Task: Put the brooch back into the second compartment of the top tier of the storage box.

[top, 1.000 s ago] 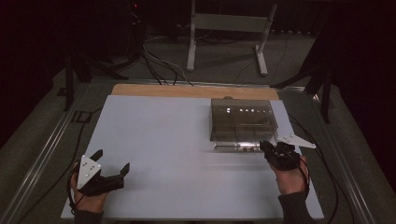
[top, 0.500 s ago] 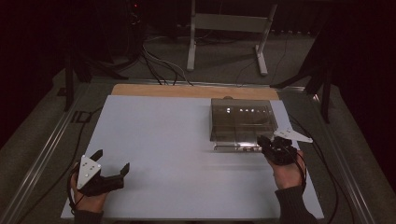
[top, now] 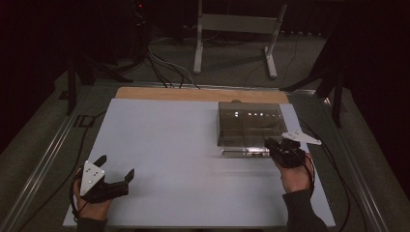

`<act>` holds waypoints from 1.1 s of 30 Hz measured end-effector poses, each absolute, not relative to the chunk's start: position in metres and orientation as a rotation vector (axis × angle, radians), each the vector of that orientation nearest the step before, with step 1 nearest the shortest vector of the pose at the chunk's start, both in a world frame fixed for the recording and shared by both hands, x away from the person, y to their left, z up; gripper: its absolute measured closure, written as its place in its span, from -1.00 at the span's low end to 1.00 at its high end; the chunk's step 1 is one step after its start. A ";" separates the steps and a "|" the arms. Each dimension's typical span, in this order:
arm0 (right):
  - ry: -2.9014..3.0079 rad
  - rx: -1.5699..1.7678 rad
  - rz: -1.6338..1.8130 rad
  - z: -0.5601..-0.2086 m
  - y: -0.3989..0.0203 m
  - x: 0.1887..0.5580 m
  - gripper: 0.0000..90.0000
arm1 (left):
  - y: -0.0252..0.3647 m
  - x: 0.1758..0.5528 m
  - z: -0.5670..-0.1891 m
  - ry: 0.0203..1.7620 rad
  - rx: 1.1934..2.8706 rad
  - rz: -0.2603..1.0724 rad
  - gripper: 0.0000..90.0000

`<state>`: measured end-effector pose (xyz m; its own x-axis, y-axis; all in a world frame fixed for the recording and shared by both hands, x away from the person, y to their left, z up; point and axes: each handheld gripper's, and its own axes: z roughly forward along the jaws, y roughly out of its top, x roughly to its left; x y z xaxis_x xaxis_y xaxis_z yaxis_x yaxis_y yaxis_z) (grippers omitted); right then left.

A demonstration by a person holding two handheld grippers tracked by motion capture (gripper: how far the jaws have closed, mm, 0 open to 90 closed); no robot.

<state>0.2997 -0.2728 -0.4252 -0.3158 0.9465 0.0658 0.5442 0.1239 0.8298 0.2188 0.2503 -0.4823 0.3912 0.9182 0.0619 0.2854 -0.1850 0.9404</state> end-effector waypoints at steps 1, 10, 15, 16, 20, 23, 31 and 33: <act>1.921 1.437 1.086 -0.425 -0.272 0.300 0.79 | 0.250 0.219 -0.482 1.068 1.696 0.831 -1.00; 1.924 1.434 1.093 -0.425 -0.266 0.307 0.80 | 0.251 0.219 -0.483 1.068 1.697 0.831 -1.00; 1.923 1.436 1.096 -0.425 -0.264 0.311 0.80 | 0.250 0.219 -0.483 1.066 1.698 0.832 -1.00; 1.924 1.437 1.097 -0.426 -0.264 0.311 0.79 | 0.251 0.219 -0.483 1.066 1.700 0.832 -1.00; 1.921 1.443 1.102 -0.427 -0.263 0.314 0.79 | 0.251 0.219 -0.483 1.067 1.699 0.832 -1.00; 1.919 1.449 1.109 -0.428 -0.262 0.316 0.80 | 0.251 0.219 -0.483 1.066 1.700 0.831 -1.00; 1.917 1.458 1.120 -0.432 -0.260 0.322 0.80 | 0.251 0.219 -0.483 1.066 1.698 0.832 -1.00; 1.918 1.458 1.120 -0.433 -0.259 0.324 0.79 | 0.251 0.219 -0.483 1.065 1.700 0.831 -1.00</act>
<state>0.3237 -0.2591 -0.4331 -0.3175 0.9430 0.0998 0.5504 0.0975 0.8292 0.2190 0.2506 -0.4826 0.3942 0.9167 0.0644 0.2854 -0.1888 0.9396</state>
